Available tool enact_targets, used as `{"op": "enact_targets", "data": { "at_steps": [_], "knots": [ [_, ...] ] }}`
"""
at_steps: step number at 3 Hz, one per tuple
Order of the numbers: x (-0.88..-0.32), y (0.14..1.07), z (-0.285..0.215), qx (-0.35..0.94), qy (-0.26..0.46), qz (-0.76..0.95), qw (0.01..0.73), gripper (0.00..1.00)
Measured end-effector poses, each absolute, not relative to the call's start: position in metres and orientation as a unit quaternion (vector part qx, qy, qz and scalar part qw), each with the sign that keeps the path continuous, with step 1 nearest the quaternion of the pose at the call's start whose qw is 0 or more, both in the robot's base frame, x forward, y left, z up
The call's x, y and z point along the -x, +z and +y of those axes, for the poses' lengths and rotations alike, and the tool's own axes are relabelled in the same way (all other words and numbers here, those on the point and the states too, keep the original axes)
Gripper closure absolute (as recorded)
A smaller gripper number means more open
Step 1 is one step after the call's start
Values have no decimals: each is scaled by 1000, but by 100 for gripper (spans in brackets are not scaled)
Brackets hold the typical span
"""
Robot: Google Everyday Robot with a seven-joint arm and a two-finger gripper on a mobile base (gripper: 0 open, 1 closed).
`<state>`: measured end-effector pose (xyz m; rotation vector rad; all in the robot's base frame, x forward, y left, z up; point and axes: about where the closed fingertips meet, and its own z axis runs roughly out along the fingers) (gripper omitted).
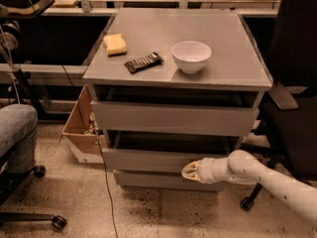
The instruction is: Close middle drawer
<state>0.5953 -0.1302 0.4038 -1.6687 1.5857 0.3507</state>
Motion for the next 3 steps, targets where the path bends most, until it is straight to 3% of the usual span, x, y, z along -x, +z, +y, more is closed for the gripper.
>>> {"op": "enact_targets", "data": {
  "at_steps": [3],
  "knots": [
    [-649, 399, -107, 635, 79, 625, 448, 100]
  ]
}}
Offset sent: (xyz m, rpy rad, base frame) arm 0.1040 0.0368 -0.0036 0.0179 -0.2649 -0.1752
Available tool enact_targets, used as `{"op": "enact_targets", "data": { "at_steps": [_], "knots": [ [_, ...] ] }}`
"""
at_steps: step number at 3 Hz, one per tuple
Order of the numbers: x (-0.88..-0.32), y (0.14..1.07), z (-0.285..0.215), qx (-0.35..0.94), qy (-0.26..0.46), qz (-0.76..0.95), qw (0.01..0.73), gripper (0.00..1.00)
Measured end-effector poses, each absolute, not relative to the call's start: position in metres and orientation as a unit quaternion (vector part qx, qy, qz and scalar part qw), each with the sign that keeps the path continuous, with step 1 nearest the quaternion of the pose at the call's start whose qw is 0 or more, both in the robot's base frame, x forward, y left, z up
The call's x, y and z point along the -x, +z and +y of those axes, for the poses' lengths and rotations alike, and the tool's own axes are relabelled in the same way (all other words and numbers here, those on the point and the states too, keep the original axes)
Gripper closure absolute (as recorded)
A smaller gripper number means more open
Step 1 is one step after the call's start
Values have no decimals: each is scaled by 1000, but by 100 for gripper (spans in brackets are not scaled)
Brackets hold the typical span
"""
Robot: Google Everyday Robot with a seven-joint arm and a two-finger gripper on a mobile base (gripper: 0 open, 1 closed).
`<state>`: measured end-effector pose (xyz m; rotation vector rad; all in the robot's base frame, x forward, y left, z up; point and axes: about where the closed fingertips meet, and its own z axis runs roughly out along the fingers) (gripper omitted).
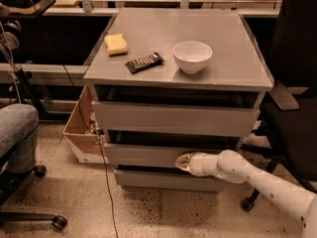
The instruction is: Close middle drawer
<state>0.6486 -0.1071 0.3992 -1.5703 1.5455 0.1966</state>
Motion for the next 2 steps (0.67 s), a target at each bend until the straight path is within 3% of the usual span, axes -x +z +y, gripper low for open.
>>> {"op": "enact_targets", "data": {
  "at_steps": [2],
  "knots": [
    [-676, 399, -89, 612, 48, 624, 484, 100]
  ]
}}
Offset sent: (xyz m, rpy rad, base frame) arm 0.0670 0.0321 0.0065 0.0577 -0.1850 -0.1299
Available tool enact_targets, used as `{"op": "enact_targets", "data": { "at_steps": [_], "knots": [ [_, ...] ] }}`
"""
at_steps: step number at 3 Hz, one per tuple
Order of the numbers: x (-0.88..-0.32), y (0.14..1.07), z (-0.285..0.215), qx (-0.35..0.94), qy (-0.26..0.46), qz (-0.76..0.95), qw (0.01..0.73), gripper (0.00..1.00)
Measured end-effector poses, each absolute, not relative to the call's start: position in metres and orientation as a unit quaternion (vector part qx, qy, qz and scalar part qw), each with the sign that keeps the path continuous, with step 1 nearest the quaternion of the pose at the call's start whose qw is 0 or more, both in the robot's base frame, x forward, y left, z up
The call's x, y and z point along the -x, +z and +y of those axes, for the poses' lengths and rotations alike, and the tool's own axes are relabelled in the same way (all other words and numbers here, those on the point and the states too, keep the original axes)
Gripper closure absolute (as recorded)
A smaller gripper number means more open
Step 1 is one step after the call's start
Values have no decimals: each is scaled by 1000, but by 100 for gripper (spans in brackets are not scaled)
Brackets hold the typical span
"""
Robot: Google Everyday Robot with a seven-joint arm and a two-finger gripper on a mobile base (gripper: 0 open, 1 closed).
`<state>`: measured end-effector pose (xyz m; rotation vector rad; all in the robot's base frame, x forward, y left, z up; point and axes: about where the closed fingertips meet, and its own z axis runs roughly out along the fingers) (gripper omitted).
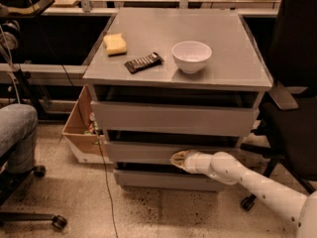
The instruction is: Close middle drawer
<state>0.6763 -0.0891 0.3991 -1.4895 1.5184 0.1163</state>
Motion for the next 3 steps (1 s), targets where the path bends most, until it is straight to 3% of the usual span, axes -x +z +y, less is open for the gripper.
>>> {"op": "enact_targets", "data": {
  "at_steps": [3],
  "knots": [
    [-635, 413, -101, 586, 105, 656, 464, 100]
  ]
}}
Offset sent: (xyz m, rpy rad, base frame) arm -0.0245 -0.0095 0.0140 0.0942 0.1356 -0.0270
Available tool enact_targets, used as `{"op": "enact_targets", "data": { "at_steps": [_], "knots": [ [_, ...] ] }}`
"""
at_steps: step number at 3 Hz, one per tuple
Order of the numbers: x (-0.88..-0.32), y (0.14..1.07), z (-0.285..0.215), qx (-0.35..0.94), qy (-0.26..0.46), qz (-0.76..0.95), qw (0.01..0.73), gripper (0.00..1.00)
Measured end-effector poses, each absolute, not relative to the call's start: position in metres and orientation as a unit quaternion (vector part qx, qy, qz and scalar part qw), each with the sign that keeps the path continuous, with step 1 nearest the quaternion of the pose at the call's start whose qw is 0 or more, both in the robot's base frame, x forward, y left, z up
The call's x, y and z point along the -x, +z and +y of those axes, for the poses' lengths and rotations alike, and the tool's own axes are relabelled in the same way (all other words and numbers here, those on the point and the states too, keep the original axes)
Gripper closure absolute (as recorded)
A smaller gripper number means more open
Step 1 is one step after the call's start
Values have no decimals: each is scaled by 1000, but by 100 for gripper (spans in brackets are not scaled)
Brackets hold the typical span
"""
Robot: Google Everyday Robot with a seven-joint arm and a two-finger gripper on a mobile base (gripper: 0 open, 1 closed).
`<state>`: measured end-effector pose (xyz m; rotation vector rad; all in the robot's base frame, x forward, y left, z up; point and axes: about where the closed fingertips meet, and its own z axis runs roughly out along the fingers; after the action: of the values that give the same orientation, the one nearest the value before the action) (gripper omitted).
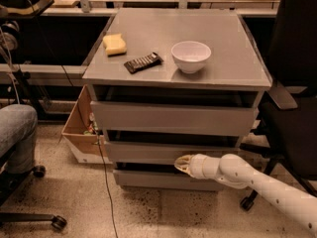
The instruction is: Close middle drawer
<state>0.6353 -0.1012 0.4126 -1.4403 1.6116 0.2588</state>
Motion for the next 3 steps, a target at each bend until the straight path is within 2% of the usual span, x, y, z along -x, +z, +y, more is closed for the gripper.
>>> {"op": "enact_targets", "data": {
  "at_steps": [2, 3],
  "knots": [
    [-549, 457, -138, 581, 116, 688, 419, 100],
    [-506, 489, -160, 580, 96, 699, 406, 83]
  ]
}}
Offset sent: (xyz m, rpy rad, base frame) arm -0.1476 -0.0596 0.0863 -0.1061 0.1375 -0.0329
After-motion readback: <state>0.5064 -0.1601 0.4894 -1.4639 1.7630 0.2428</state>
